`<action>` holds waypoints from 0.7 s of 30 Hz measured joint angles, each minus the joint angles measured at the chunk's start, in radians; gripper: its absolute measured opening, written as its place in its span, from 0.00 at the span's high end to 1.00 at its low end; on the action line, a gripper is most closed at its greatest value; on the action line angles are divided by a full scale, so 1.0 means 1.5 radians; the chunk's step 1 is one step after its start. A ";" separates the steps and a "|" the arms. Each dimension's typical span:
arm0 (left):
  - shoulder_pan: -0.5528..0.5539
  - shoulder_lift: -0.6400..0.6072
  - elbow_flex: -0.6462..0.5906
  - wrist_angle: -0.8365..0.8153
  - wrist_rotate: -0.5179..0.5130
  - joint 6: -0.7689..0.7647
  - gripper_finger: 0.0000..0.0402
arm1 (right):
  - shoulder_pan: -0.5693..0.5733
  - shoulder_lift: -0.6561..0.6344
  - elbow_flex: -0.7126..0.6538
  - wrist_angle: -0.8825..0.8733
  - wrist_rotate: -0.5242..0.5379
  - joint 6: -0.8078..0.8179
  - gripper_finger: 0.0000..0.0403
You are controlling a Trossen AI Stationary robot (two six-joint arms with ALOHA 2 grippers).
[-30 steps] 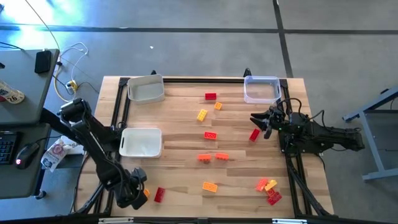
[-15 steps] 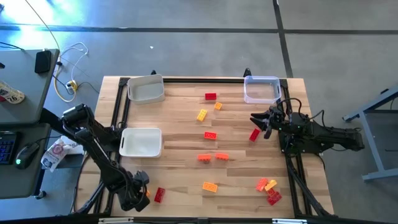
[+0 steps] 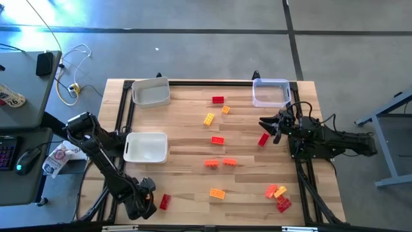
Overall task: Sort & place blocks by color
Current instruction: Put the yellow game piece into the white bin
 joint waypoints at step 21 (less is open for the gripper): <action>0.003 -0.022 -0.005 -0.009 -0.057 0.102 0.72 | 0.000 0.000 0.000 0.000 0.000 0.000 0.69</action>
